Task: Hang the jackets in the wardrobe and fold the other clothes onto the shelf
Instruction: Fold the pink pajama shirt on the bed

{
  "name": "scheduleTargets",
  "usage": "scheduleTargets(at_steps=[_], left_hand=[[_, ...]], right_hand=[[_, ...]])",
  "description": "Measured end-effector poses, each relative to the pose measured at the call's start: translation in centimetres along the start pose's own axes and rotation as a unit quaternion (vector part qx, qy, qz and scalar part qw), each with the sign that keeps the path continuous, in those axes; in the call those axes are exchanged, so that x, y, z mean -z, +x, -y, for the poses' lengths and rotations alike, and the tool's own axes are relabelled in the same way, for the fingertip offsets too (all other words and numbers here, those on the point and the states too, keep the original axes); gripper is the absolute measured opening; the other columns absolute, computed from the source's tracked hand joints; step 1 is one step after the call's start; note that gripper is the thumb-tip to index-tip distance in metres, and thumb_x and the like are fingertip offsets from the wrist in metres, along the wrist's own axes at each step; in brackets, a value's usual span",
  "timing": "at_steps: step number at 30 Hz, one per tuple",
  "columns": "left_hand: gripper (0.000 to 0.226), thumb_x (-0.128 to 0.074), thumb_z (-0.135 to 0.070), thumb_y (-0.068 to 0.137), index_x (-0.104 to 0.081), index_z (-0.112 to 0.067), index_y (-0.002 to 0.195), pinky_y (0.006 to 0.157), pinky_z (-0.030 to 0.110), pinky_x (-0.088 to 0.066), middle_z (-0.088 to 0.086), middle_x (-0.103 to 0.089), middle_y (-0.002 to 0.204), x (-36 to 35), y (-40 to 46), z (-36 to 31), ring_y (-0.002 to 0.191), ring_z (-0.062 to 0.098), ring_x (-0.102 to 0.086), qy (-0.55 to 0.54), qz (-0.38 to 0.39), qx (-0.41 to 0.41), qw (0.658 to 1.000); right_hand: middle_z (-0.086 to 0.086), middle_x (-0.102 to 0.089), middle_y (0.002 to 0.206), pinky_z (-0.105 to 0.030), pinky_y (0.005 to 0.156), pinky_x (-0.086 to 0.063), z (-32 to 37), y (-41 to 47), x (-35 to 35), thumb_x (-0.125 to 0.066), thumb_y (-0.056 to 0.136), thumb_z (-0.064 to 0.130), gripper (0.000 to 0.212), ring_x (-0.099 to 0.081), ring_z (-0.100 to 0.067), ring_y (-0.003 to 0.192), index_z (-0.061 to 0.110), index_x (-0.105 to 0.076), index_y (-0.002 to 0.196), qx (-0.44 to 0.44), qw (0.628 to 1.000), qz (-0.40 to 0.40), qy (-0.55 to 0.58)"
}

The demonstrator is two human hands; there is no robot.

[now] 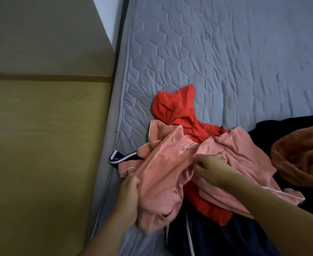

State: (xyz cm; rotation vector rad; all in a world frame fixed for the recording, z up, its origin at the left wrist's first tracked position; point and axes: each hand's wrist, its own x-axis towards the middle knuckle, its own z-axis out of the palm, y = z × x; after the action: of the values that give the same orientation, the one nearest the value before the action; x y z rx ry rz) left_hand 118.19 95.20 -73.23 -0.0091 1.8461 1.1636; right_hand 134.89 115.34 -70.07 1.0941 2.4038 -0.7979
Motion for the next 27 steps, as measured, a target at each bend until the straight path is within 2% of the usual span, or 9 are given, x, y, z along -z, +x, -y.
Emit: scheduleTargets(at_steps=[3, 6, 8, 11, 13, 17, 20, 23, 27], left_hand=[[0.027, -0.045, -0.01, 0.093, -0.055, -0.012, 0.068, 0.061, 0.027, -0.044, -0.001, -0.061, 0.064, 5.4, -2.0, 0.2, 0.07, 0.021, -0.056, 0.255, 0.041, -0.003, 0.966], [0.026, -0.044, -0.021, 0.097, -0.062, -0.015, 0.08, 0.075, 0.031, -0.046, 0.008, -0.069, 0.097, 8.3, -3.0, 0.6, 0.094, 0.026, -0.064, 0.556, 0.135, 0.051, 0.819], [0.031, -0.039, -0.021, 0.098, -0.064, -0.01, 0.113, 0.09, 0.029, -0.044, 0.011, -0.063, 0.125, 9.6, -3.3, 0.3, 0.115, 0.026, -0.059, 0.676, 0.15, 0.078, 0.718], [0.04, -0.04, -0.023, 0.093, -0.058, -0.013, 0.127, 0.097, 0.032, -0.043, 0.008, -0.058, 0.134, 10.8, -3.0, -0.2, 0.121, 0.025, -0.056, 0.732, 0.111, 0.115, 0.663], [0.035, -0.044, -0.028, 0.088, -0.058, -0.016, 0.119, 0.092, 0.032, -0.047, 0.009, -0.061, 0.127, 10.2, -2.1, -0.3, 0.113, 0.026, -0.06, 0.673, 0.114, 0.094, 0.724], [0.044, -0.064, -0.021, 0.078, -0.052, -0.024, 0.12, 0.091, 0.039, -0.05, 0.007, -0.066, 0.114, 4.8, 1.3, -0.1, 0.105, 0.025, -0.063, 0.277, 0.064, 0.006, 0.959], [0.058, -0.071, -0.044, 0.072, -0.051, -0.029, 0.125, 0.101, 0.038, -0.043, 0.011, -0.055, 0.126, 1.3, 3.8, -0.7, 0.115, 0.031, -0.052, 0.305, 0.01, -0.031, 0.952], [0.024, -0.063, -0.041, 0.078, -0.064, -0.025, 0.094, 0.098, 0.031, -0.037, 0.006, -0.05, 0.118, 0.8, 4.1, -1.4, 0.11, 0.026, -0.046, 0.434, 0.024, -0.09, 0.896], [0.031, -0.067, -0.044, 0.066, -0.055, -0.027, 0.088, 0.075, 0.027, -0.042, -0.009, -0.062, 0.092, 2.4, 2.9, -3.8, 0.079, 0.007, -0.057, 0.246, 0.058, -0.128, 0.959]], right_hand=[[-0.007, -0.055, 0.113, -0.037, 0.084, -0.04, 1.1, -0.6, 0.9, -0.055, 0.084, 0.023, 0.018, -0.051, -0.031, 0.108, 0.021, -0.054, 0.102, 0.028, 0.999, -0.025, -0.03], [-0.019, -0.047, 0.125, -0.044, 0.096, -0.036, 2.9, 0.8, 0.9, -0.062, 0.079, 0.015, 0.055, -0.046, -0.04, 0.115, 0.007, -0.049, 0.132, -0.026, 0.992, -0.123, 0.022], [-0.02, -0.035, 0.141, -0.042, 0.107, -0.03, 4.4, 2.2, 0.7, -0.064, 0.08, 0.018, 0.074, -0.038, -0.039, 0.127, 0.008, -0.032, 0.146, -0.041, 0.994, -0.088, 0.055], [-0.009, -0.027, 0.154, -0.04, 0.114, -0.024, 5.9, 4.5, -1.1, -0.062, 0.083, 0.038, 0.088, -0.029, -0.03, 0.14, 0.02, -0.012, 0.153, -0.007, 0.999, 0.037, -0.038], [-0.009, -0.042, 0.147, -0.04, 0.11, -0.027, 6.4, 5.2, -2.7, -0.059, 0.085, 0.049, 0.081, -0.04, -0.029, 0.135, 0.021, -0.019, 0.151, -0.033, 0.992, 0.105, -0.067], [-0.012, -0.057, 0.129, -0.032, 0.095, -0.044, 6.6, 4.1, -5.1, -0.063, 0.082, 0.034, 0.047, -0.055, -0.03, 0.117, 0.015, -0.052, 0.124, -0.074, 0.986, 0.135, -0.061], [-0.009, -0.062, 0.12, -0.03, 0.083, -0.046, 7.2, 1.8, -5.7, -0.063, 0.079, 0.032, 0.041, -0.059, -0.03, 0.107, 0.017, -0.056, 0.116, -0.008, 0.985, 0.146, -0.097], [0.0, -0.064, 0.107, -0.025, 0.074, -0.041, 7.6, -0.7, -5.7, -0.062, 0.079, 0.038, 0.026, -0.062, -0.023, 0.096, 0.027, -0.054, 0.1, 0.031, 0.982, 0.186, -0.027], [-0.01, -0.066, 0.099, -0.042, 0.08, -0.05, 7.4, -1.6, -4.7, -0.055, 0.085, 0.009, 0.02, -0.061, -0.022, 0.089, 0.007, -0.061, 0.104, -0.078, 0.914, 0.276, 0.286]])
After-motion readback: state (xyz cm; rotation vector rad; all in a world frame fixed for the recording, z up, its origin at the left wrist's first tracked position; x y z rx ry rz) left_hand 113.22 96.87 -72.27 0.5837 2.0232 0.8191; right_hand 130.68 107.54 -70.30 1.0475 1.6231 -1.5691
